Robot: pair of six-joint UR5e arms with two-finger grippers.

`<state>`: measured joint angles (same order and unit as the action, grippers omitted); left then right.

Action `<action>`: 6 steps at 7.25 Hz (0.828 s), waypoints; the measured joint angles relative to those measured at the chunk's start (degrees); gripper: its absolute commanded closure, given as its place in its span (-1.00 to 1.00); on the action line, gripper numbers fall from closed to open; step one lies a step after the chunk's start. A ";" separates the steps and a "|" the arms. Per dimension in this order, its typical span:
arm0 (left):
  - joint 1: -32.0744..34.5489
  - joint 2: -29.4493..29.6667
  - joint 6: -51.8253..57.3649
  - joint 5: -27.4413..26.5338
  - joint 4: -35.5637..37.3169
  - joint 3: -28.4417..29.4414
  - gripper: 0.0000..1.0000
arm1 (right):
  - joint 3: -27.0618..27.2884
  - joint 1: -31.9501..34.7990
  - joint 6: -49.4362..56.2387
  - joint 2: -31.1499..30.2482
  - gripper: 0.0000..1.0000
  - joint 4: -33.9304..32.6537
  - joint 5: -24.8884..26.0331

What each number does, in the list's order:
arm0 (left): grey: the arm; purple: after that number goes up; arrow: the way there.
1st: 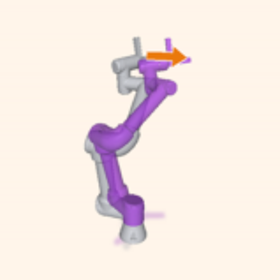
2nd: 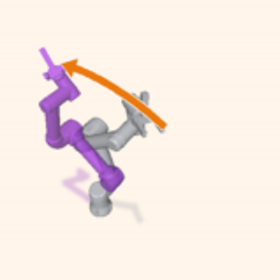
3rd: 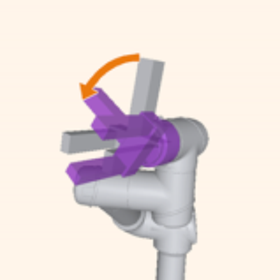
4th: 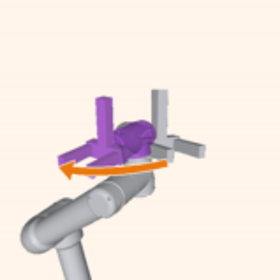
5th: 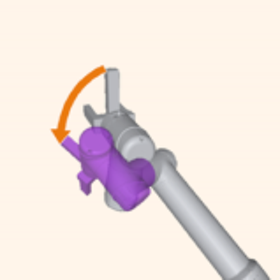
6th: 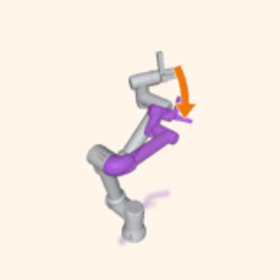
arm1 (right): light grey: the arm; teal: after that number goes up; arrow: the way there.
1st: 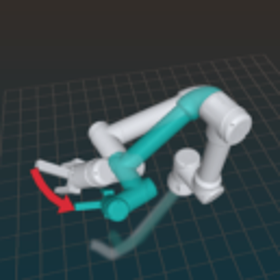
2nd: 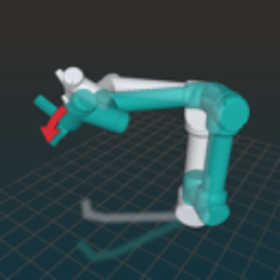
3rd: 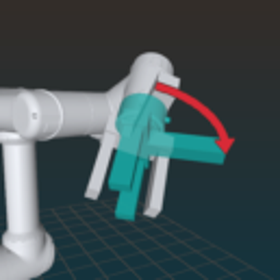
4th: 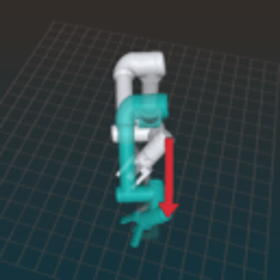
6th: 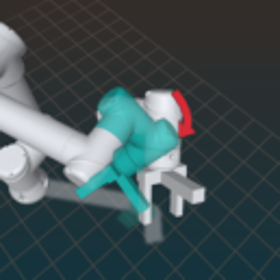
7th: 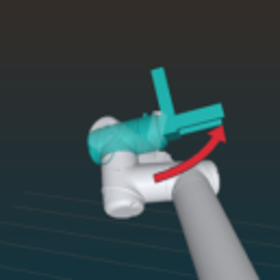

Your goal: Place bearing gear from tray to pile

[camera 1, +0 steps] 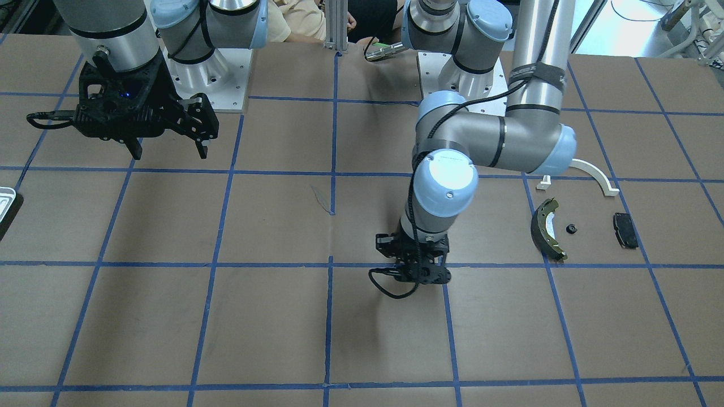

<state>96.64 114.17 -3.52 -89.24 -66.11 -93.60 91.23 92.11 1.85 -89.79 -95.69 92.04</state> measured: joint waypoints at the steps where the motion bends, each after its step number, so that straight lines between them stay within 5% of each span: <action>1: -3.53 -0.36 3.92 -1.60 -4.73 3.00 1.00 | 0.00 0.00 -0.02 -0.07 -1.00 0.01 0.02; 6: -26.60 -2.66 24.20 -5.02 -10.99 3.49 1.00 | 0.02 0.00 -0.09 -0.29 -1.00 0.06 0.07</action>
<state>70.05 111.51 20.68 -94.26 -77.10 -90.11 91.25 92.10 1.76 -90.08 -95.63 92.11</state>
